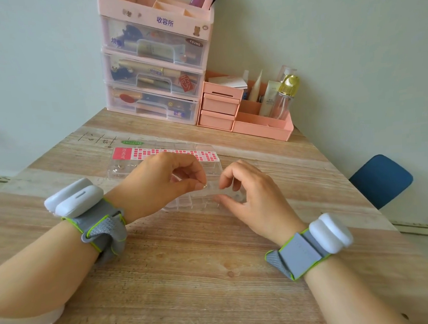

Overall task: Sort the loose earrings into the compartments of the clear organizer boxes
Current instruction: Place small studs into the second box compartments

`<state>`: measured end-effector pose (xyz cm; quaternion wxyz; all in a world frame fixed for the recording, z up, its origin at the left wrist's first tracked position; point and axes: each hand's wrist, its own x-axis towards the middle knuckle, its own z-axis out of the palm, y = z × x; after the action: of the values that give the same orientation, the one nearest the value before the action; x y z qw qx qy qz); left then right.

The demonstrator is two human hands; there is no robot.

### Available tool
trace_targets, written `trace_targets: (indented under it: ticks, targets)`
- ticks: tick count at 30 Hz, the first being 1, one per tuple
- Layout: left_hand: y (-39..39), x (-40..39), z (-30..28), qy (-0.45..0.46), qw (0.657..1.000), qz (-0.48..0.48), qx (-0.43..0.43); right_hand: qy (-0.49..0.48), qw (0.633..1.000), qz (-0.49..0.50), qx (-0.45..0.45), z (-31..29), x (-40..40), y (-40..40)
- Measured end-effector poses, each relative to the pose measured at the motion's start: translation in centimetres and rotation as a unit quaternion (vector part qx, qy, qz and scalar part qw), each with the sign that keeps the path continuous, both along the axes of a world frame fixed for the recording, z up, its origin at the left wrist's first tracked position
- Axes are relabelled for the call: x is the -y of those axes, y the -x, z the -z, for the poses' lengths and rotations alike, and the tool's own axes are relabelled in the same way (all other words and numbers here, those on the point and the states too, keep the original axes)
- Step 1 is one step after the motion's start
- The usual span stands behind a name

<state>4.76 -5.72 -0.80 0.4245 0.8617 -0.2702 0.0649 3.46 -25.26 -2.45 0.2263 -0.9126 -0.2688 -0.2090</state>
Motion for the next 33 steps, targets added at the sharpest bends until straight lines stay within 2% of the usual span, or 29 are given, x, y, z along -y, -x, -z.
trace_targets:
  ticks: [11,17,26,33]
  targets:
    - [0.11,0.36,0.14,-0.006,0.998,0.054,0.018,-0.065,0.988,0.026,-0.140,-0.27,0.23,-0.39]
    - [0.16,0.39,0.20,-0.014,0.998,0.054,0.026,-0.039,0.985,0.021,-0.165,-0.35,0.16,-0.30]
    - [0.39,0.22,0.14,-0.086,0.994,0.060,0.045,-0.068,0.980,0.024,-0.186,-0.36,0.25,-0.33]
    - [0.46,0.12,0.18,-0.092,0.992,0.065,0.053,-0.074,0.981,0.018,-0.181,-0.45,0.14,-0.30]
